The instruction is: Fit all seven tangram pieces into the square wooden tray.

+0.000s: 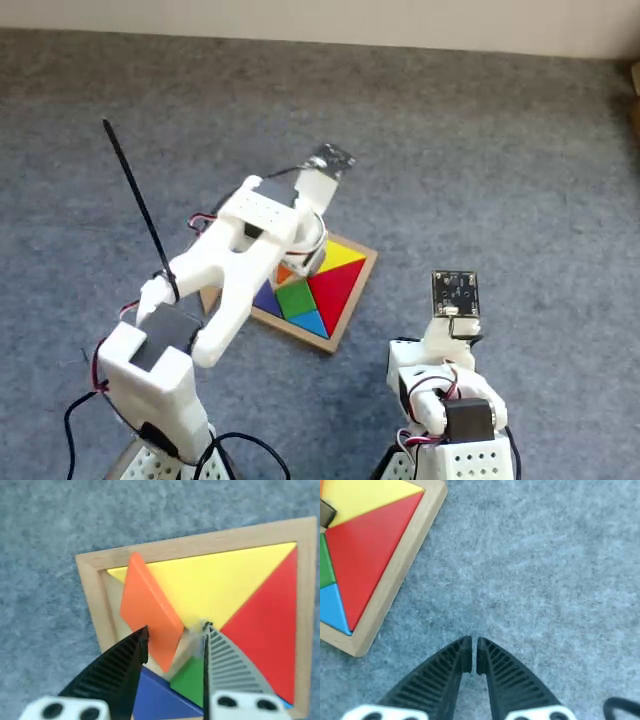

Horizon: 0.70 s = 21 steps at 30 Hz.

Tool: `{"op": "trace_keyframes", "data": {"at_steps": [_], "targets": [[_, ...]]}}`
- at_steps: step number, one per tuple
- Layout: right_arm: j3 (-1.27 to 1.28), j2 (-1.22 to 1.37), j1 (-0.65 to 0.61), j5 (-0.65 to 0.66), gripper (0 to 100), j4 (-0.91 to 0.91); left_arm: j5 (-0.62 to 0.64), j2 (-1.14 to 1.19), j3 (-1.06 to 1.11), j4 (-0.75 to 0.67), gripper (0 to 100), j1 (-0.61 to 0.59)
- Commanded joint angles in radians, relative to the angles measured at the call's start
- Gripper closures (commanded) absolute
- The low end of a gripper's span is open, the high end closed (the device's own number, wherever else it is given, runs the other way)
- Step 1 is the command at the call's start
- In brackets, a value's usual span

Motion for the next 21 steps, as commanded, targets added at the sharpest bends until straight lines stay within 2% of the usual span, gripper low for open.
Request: {"op": "trace_keyframes", "data": {"at_steps": [1,15,21], "targets": [[0.134,-0.018,0.012,-0.006,96.4,0.005,0.012,0.013,-0.033,0.021,82,-0.05],[0.134,-0.018,0.012,-0.006,96.4,0.005,0.018,0.012,-0.11,0.101,82,-0.185],[0.134,-0.018,0.012,-0.006,96.4,0.005,0.018,0.012,-0.11,0.112,82,-0.2]]}}
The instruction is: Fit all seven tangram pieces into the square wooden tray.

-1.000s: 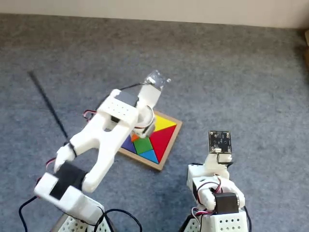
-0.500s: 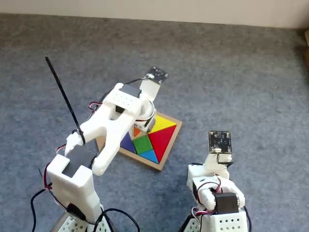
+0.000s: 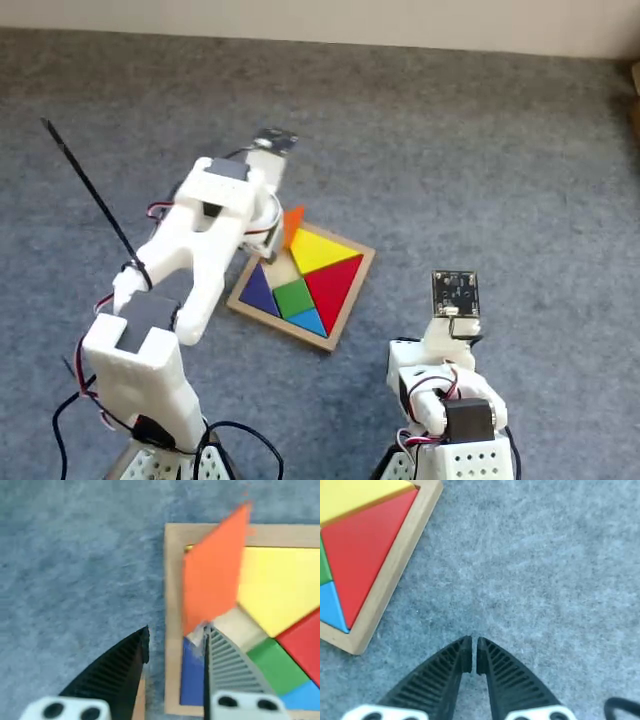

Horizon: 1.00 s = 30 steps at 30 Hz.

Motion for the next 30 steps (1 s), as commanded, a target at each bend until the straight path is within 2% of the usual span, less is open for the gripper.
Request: {"op": "trace_keyframes", "data": {"at_steps": [1,10,17,22,30], "targets": [[0.134,-0.018,0.012,-0.006,96.4,0.005,0.008,-0.01,-0.053,0.023,82,-0.015],[0.134,-0.018,0.012,-0.006,96.4,0.005,0.009,-0.154,-0.07,0.032,81,0.001],[0.134,-0.018,0.012,-0.006,96.4,0.005,0.011,-0.234,-0.071,0.023,77,0.111],[0.134,-0.018,0.012,-0.006,96.4,0.005,0.049,-0.142,-0.111,-0.04,76,0.116],[0.134,-0.018,0.012,-0.006,96.4,0.005,0.051,0.094,-0.314,0.018,76,0.114]]}}
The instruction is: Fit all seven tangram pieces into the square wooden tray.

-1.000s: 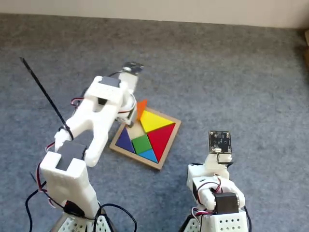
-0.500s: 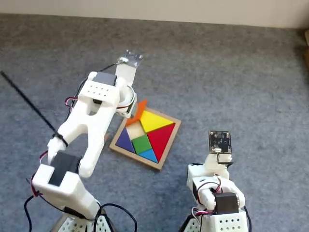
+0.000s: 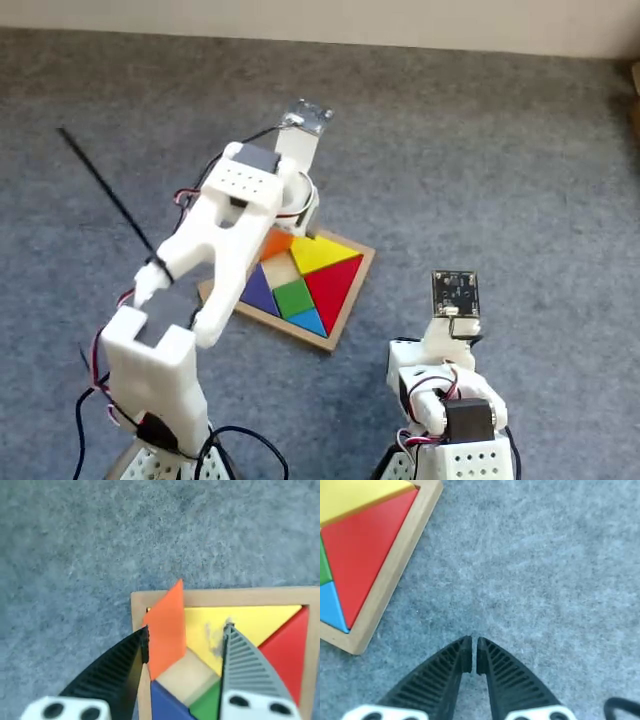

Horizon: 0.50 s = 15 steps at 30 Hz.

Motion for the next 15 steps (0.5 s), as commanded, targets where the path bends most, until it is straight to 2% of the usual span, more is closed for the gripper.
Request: {"op": "trace_keyframes", "data": {"at_steps": [1,5,12,15], "targets": [[0.134,-0.018,0.012,-0.006,96.4,0.005,0.006,0.073,-0.14,0.051,77,0.01],[0.134,-0.018,0.012,-0.006,96.4,0.005,0.006,0.116,-0.17,0.066,82,-0.016],[0.134,-0.018,0.012,-0.006,96.4,0.005,0.006,0.12,-0.174,0.114,83,-0.025],[0.134,-0.018,0.012,-0.006,96.4,0.005,0.002,0.119,-0.176,0.112,88,-0.025]]}}
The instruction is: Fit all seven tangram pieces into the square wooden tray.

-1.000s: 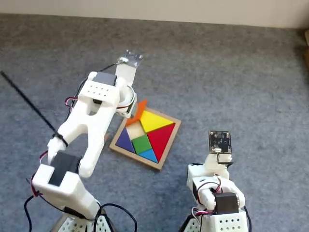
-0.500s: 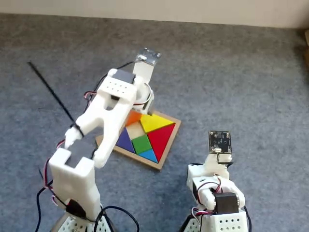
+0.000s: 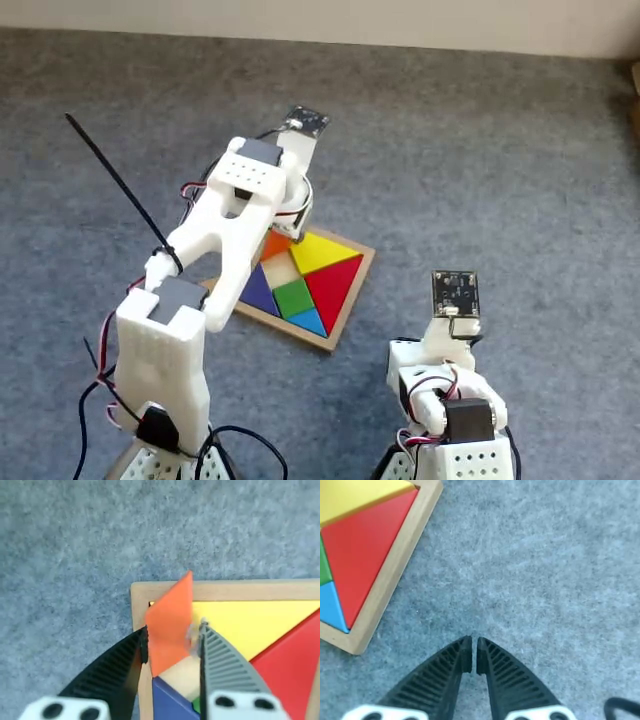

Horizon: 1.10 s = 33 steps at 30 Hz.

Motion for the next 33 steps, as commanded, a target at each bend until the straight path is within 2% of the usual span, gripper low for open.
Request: {"op": "trace_keyframes", "data": {"at_steps": [1,9,15,28,33], "targets": [[0.134,-0.018,0.012,-0.006,96.4,0.005,0.0,-0.015,-0.056,0.011,89,-0.012],[0.134,-0.018,0.012,-0.006,96.4,0.005,0.0,-0.012,-0.157,0.08,91,-0.088],[0.134,-0.018,0.012,-0.006,96.4,0.005,0.0,-0.005,-0.16,0.081,91,-0.139],[0.134,-0.018,0.012,-0.006,96.4,0.005,-0.051,-0.015,-0.17,0.115,91,-0.113],[0.134,-0.018,0.012,-0.006,96.4,0.005,-0.129,-0.001,-0.191,0.138,79,-0.148]]}}
